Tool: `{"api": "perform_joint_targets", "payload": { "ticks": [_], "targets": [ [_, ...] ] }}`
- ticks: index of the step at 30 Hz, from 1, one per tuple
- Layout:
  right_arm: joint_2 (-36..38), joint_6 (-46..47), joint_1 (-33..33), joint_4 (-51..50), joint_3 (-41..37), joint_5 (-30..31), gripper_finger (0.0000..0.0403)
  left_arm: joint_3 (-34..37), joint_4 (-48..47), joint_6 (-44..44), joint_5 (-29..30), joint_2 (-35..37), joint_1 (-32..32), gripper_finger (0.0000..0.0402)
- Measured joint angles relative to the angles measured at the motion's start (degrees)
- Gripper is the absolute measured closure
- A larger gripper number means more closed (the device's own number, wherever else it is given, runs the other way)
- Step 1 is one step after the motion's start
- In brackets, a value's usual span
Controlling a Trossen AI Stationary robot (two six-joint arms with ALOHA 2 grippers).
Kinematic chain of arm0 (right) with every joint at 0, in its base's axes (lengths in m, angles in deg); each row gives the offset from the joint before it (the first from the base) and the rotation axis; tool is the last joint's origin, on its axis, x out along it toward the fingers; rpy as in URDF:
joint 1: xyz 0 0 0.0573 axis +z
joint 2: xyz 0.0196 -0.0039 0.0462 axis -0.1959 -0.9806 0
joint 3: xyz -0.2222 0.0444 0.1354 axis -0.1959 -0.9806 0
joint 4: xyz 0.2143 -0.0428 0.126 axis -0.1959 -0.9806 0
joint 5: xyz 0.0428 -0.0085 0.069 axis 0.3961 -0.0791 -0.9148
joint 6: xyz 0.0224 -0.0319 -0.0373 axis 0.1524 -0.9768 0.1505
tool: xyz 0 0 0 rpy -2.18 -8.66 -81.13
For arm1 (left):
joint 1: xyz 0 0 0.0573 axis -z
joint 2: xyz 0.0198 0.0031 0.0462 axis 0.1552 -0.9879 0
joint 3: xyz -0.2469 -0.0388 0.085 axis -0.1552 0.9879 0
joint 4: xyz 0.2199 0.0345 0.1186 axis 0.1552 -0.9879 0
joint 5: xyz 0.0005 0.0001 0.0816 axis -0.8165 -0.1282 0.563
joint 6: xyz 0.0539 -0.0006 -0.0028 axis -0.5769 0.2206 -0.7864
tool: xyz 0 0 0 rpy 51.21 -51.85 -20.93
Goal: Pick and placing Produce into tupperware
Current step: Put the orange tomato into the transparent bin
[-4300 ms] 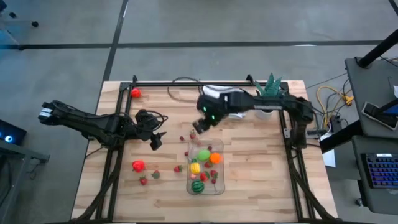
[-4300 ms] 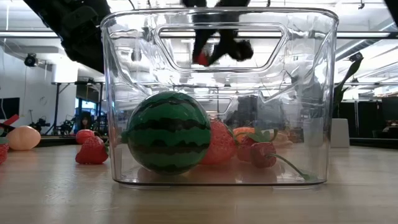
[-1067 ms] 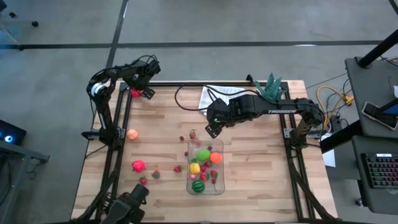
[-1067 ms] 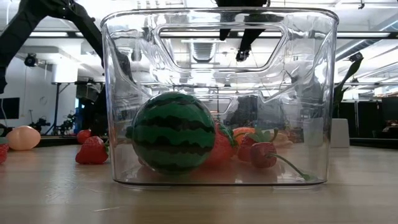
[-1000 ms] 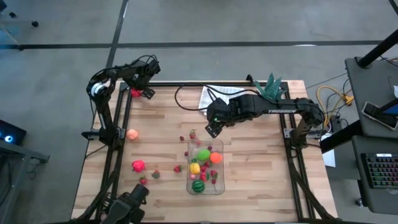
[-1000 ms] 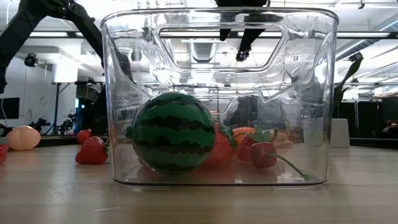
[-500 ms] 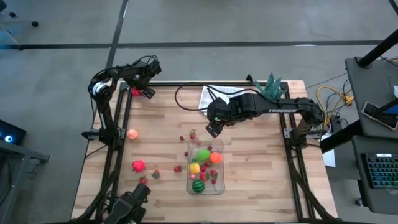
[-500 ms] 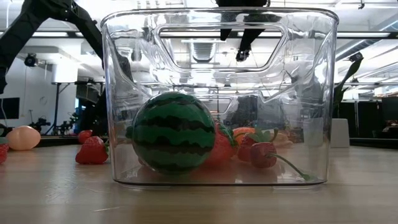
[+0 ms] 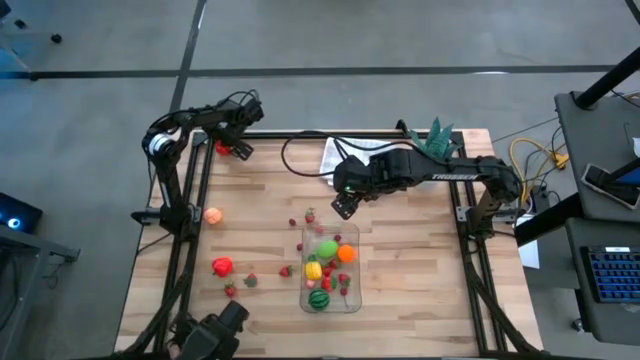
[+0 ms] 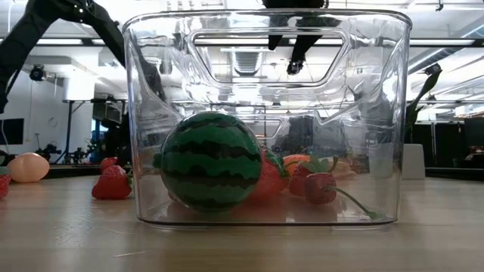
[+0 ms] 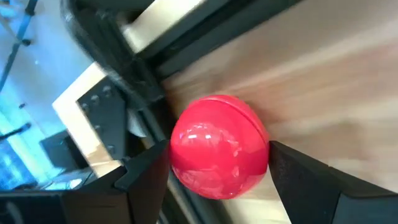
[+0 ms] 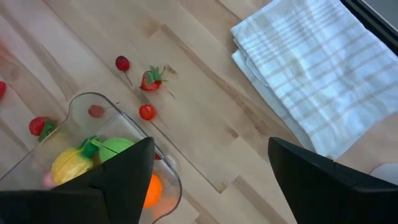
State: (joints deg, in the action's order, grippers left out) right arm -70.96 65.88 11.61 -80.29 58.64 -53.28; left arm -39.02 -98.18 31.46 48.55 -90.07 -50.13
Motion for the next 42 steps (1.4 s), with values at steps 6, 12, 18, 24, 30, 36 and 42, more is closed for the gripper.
{"api": "perform_joint_targets", "payload": {
  "ticks": [6,12,18,24,30,36,42],
  "targets": [
    [0.86,-0.11,-0.32,-0.12,0.00,0.22,0.0102,0.04,-0.57,3.36,-3.37,2.82,3.88,0.0154],
    [2.96,-0.11,-0.47,-0.96,0.00,0.98,0.0100,0.08,-2.74,6.76,-13.08,8.98,10.66,0.0182],
    [6.01,0.61,-0.88,-3.91,0.00,4.08,0.0101,-0.24,-1.39,10.39,-24.29,20.33,21.69,0.0195],
    [9.26,2.56,-1.11,-5.12,-0.02,6.04,0.0095,-0.21,7.24,19.12,-37.59,32.27,34.78,0.0174],
    [11.57,5.41,-1.11,-5.14,-0.02,6.25,0.0097,0.13,19.32,23.65,-42.07,38.03,47.81,0.0169],
    [11.81,8.93,-0.81,-6.08,-0.02,6.19,0.0097,0.24,23.75,22.69,-42.04,34.10,56.71,0.0169],
    [11.63,12.64,0.30,-7.96,-0.44,6.15,0.0092,0.33,24.11,19.24,-44.11,24.49,59.89,0.0169]
  ]
}}
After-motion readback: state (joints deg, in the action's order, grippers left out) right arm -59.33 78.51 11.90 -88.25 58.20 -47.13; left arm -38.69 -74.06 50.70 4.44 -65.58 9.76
